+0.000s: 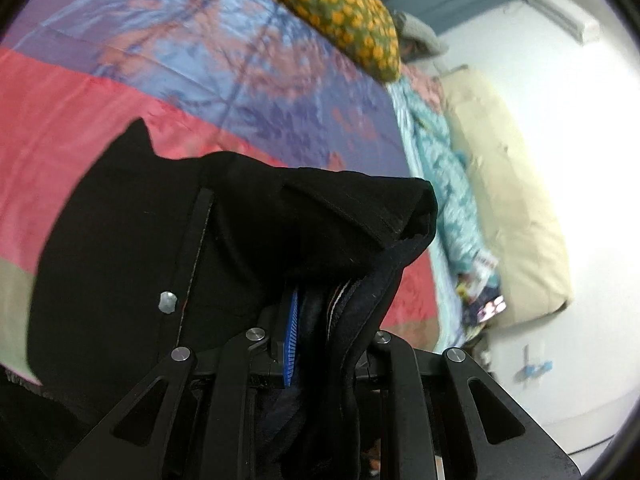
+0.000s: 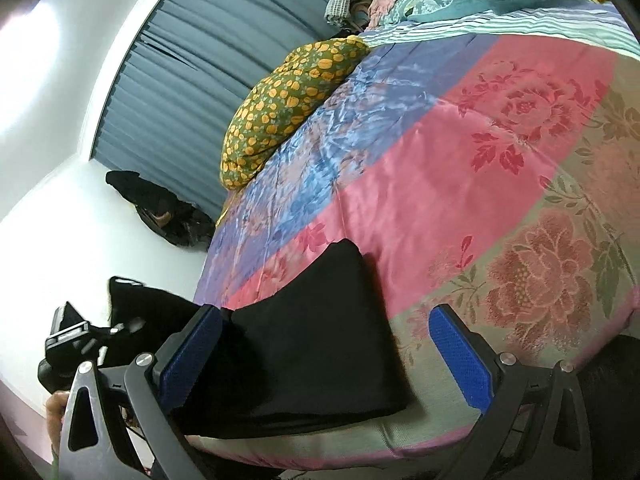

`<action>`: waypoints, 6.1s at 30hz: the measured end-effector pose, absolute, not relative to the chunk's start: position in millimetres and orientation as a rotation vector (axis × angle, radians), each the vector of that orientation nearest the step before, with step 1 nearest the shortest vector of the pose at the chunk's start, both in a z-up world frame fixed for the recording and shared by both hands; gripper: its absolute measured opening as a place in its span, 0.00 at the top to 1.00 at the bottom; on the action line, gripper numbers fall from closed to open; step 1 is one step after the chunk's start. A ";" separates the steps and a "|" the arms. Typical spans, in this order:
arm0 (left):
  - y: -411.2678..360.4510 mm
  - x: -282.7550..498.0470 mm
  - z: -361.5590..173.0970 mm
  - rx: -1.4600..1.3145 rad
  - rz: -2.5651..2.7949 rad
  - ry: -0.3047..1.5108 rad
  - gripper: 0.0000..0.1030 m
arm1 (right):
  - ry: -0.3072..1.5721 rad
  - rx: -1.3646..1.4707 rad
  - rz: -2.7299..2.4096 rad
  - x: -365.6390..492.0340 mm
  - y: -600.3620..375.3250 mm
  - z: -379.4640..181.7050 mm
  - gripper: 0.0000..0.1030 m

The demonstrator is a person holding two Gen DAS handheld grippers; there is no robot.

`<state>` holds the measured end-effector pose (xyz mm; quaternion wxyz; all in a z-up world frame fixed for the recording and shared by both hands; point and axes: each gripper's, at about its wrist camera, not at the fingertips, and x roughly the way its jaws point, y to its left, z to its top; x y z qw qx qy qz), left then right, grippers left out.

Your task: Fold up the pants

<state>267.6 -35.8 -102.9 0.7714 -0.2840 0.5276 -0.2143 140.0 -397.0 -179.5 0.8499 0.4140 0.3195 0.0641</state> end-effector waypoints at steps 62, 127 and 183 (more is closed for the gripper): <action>101.3 183.3 -149.3 -0.534 -0.150 0.906 0.71 | 0.972 0.403 0.619 224.4 -315.8 -113.3 0.85; -1.5 167.0 -153.5 0.025 -0.142 0.979 0.28 | 1.090 0.250 0.142 136.4 -309.4 -191.3 0.65; 80.8 351.1 -176.6 0.029 -0.007 0.960 0.12 | 1.099 0.427 0.153 399.9 -361.9 -196.4 0.60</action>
